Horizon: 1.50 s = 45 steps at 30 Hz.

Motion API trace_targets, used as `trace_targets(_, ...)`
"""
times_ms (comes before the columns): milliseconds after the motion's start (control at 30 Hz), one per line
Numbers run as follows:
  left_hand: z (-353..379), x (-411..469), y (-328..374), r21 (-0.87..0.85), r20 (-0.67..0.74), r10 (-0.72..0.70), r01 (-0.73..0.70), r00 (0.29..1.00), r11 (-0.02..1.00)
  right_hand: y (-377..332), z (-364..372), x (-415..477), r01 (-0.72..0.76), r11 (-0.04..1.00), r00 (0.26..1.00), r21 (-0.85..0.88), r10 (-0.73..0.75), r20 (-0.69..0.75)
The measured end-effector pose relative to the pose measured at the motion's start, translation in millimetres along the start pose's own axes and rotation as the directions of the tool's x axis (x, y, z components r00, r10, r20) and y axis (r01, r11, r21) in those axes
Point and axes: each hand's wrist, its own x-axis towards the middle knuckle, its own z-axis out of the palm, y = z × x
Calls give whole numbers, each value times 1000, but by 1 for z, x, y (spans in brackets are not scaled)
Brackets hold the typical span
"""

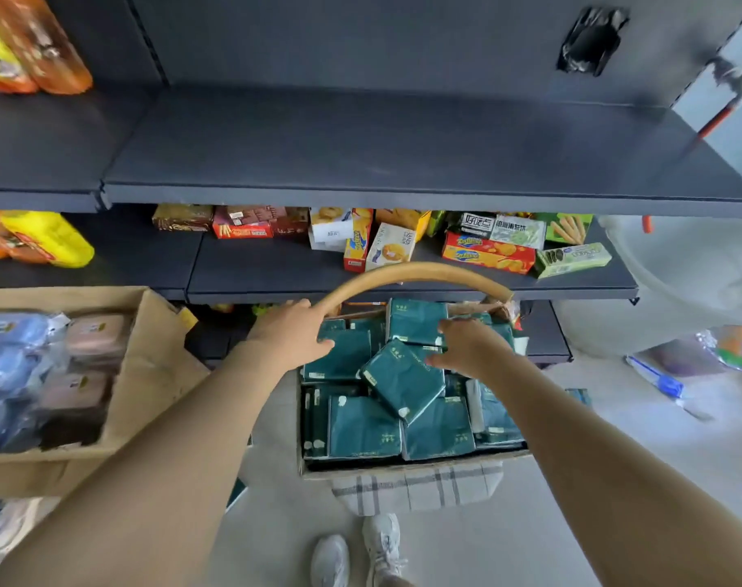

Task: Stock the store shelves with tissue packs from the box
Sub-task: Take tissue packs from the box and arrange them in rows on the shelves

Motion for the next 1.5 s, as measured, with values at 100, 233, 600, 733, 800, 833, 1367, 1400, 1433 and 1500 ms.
trace_targets(100, 31, 11, -2, -35, 54, -43, 45, 998, 998, 3, 32, 18, -36, 992, 996, 123, 25, 89)
trace_targets(233, 67, 19, 1, -98, 93, -58, 67, 994, 993, -1, 70, 36, -92, 968, 988, 234, 60, 143)
trace_targets(600, 90, 40, -34, -320, -16, -244, 226, 970, 920, -9, 93, 49, -251, 731, 968, 634, 173, 184)
trace_targets(733, 93, 53, -45, -425, -19, -270, 237, 963, 874, -6, 74, 47, -217, 511, 976, 832, 137, 171)
trace_targets(800, 94, 63, -48, -477, 8, -254, 227, 967, 849, -4, 68, 48, -206, 454, 977, 867, 146, 156)
trace_targets(833, 95, 67, -48, -484, 31, -234, 220, 972, 847, -3, 67, 50, -204, 445, 977, 872, 152, 151)
trace_targets(1367, 116, 80, -59, -571, 177, -138, 216, 975, 792, -14, 72, 50, -201, 530, 973, 824, 208, 104)
trace_targets(1400, 112, 77, -59, -616, 179, -128, 213, 975, 758, -14, 68, 47, -195, 543, 973, 817, 213, 91)
trace_targets(1433, 107, 73, -60, -650, 178, -116, 205, 977, 732, -15, 65, 43, -180, 553, 975, 814, 211, 73)
trace_targets(1500, 94, 63, -61, -697, 160, -105, 188, 981, 692, -15, 57, 35, -143, 542, 977, 828, 211, 31)
